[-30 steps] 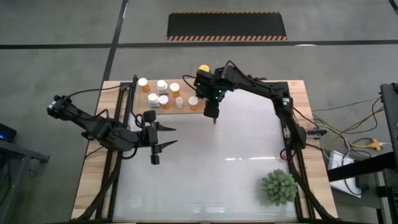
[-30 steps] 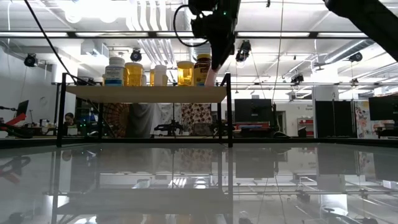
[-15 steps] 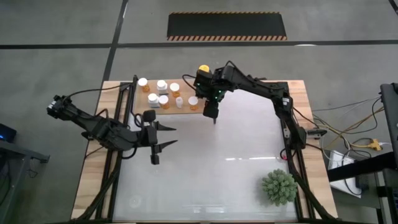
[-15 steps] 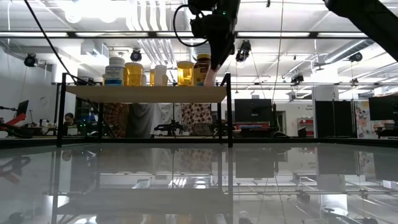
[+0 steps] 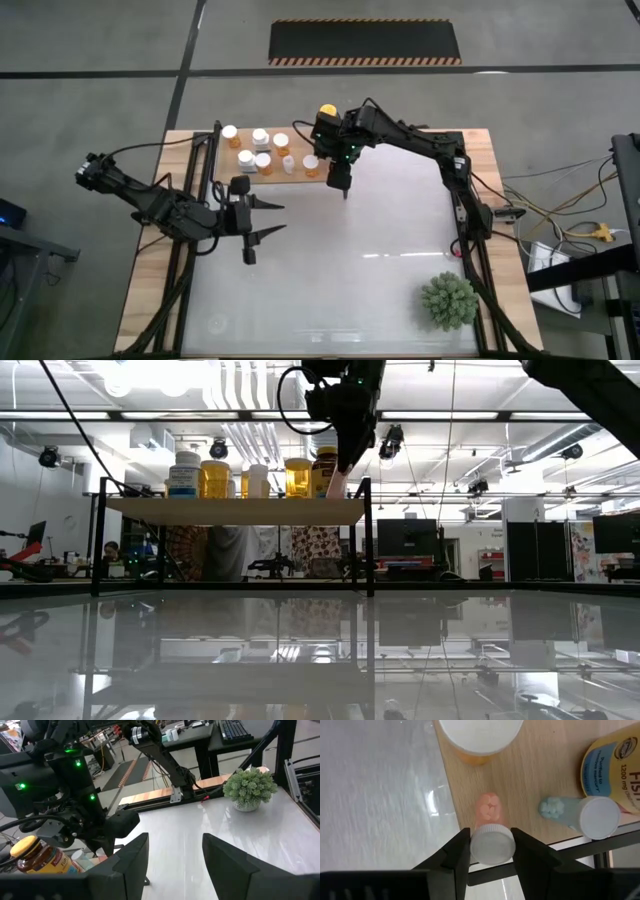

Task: Pick and place medicine bottles onto shelf by color
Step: Put the pink pill bottle on the shelf

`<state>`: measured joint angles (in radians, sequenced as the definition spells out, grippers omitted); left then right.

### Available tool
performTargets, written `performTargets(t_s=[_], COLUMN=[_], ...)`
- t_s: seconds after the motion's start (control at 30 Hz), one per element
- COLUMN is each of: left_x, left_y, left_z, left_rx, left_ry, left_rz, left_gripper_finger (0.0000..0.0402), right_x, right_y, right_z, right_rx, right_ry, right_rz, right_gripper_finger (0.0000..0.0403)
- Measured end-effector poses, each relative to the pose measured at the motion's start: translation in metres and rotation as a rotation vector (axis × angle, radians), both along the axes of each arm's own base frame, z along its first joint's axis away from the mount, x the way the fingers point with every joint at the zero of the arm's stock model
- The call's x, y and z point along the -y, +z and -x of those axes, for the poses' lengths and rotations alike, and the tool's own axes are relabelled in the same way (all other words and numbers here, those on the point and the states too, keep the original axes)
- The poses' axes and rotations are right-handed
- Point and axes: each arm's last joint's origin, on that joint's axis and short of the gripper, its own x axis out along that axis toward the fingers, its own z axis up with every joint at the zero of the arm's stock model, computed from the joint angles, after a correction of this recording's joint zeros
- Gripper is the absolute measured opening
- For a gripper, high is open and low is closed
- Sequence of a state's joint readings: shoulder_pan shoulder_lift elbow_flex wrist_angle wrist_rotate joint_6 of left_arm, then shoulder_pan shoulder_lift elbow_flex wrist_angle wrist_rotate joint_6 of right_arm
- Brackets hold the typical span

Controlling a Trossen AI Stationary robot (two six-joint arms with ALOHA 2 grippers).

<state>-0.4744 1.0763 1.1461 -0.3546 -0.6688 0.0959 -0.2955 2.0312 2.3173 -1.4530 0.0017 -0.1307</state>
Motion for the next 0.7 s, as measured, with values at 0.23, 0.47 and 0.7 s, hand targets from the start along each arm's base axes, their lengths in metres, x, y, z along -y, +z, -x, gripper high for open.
performTargets(t_s=[0.23, 0.47, 0.7], left_x=[-0.0002, -0.0016, -0.0022], left_y=[0.0009, 0.0040, 0.0066], left_z=[0.0004, 0.0030, 0.0042], left_rx=[0.007, 0.021, 0.034], left_ry=[0.000, -0.002, -0.007], left_rz=[0.004, -0.004, -0.024], left_gripper_finger=[0.0169, 0.0169, 0.0169], right_x=[0.0000, 0.0001, 0.0007], right_y=[-0.0001, -0.0001, 0.0005], right_z=[0.0000, -0.0004, -0.0021], right_rx=[-0.002, 0.004, 0.022], right_ry=[0.018, 0.000, 0.000], right_rz=[0.005, 0.001, 0.007], right_gripper_finger=[0.0130, 0.0164, 0.0189])
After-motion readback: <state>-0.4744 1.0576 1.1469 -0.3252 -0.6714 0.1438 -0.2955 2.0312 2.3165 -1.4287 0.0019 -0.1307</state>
